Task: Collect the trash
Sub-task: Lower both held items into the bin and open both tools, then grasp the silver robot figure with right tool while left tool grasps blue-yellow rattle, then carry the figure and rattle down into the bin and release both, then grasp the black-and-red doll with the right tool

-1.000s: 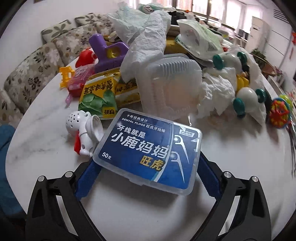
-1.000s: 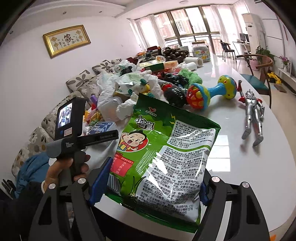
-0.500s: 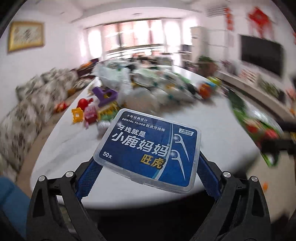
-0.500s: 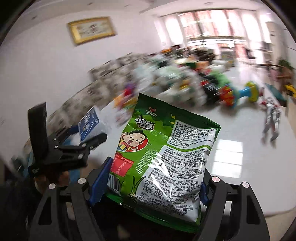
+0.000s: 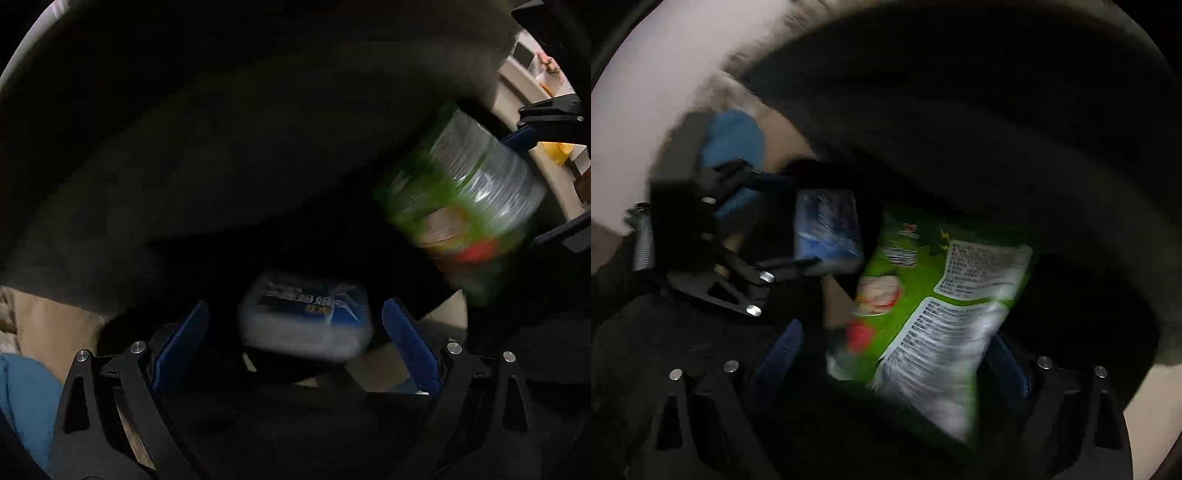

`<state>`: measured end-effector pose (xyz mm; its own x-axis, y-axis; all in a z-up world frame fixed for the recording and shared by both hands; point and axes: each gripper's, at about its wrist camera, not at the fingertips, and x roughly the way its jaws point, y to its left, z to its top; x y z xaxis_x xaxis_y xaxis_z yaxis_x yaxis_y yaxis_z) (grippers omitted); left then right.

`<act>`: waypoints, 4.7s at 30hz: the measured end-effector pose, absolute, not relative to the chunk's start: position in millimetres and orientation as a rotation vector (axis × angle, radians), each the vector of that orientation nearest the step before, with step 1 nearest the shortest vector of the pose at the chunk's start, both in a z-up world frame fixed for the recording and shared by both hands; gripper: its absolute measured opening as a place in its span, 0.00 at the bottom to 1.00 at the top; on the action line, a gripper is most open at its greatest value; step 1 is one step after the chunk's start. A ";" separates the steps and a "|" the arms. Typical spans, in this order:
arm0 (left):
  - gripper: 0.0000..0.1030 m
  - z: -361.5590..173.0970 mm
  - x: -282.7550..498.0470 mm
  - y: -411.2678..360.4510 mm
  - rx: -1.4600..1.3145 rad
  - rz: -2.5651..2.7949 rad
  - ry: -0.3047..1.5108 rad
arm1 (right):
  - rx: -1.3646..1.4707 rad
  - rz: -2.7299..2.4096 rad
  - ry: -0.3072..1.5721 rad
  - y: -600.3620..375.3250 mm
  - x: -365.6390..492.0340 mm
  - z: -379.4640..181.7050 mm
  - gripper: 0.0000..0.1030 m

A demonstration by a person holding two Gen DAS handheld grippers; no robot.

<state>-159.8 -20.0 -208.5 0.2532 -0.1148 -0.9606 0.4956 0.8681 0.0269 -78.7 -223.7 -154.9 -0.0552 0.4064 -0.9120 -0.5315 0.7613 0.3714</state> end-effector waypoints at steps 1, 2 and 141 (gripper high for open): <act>0.90 -216.0 -155.2 -17.6 0.337 -0.429 1.280 | -0.108 0.763 1.451 -223.2 -75.7 -161.2 0.91; 0.90 -221.2 -150.9 -14.3 0.311 -0.428 1.305 | -0.111 0.749 1.452 -223.8 -73.6 -164.0 0.91; 0.87 13.1 -113.6 60.1 -0.194 -0.234 0.788 | -0.001 0.279 1.200 -236.5 245.5 0.7 0.57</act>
